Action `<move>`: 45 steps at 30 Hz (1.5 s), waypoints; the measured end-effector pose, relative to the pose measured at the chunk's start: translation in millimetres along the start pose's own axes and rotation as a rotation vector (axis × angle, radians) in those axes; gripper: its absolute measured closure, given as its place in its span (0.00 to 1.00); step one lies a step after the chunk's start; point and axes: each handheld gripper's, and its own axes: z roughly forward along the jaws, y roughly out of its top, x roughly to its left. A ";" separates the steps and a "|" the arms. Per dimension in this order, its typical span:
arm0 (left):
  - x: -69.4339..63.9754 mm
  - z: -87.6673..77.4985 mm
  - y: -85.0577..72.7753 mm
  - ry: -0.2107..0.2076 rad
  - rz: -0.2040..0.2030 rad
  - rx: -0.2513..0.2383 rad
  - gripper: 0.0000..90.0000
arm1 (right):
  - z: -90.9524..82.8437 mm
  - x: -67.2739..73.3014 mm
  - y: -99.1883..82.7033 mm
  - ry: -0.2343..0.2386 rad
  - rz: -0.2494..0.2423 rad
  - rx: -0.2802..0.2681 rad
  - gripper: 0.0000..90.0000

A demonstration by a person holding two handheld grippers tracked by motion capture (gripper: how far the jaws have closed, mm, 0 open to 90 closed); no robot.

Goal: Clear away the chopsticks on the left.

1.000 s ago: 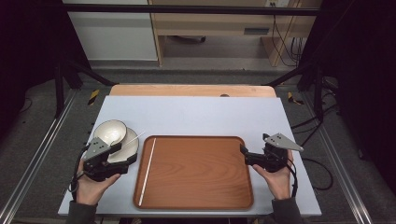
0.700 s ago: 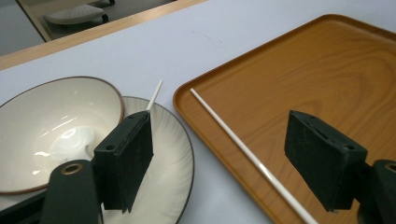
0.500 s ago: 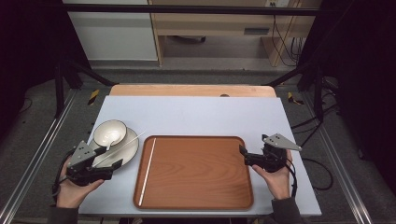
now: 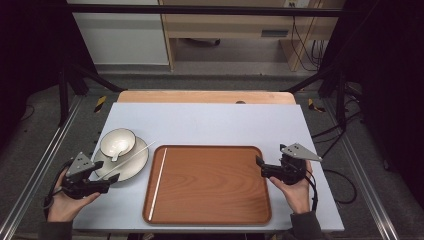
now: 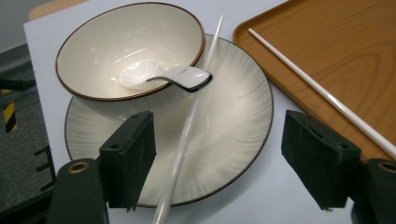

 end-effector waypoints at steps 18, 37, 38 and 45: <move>13.0 36.7 -1.0 0.033 0.044 0.118 0.62 | 3.5 0.7 -1.9 0.009 -0.004 0.013 0.07; 15.1 47.0 -3.0 -0.025 0.029 0.132 0.88 | 6.4 4.8 -0.3 0.010 -0.015 0.018 0.07; 14.6 47.0 -2.9 -0.028 0.028 0.133 0.89 | 6.3 5.1 -0.3 0.012 -0.013 0.020 0.07; 10.0 45.8 -1.3 -0.053 0.016 0.142 0.93 | 6.7 4.2 -0.4 0.010 -0.011 0.021 0.07</move>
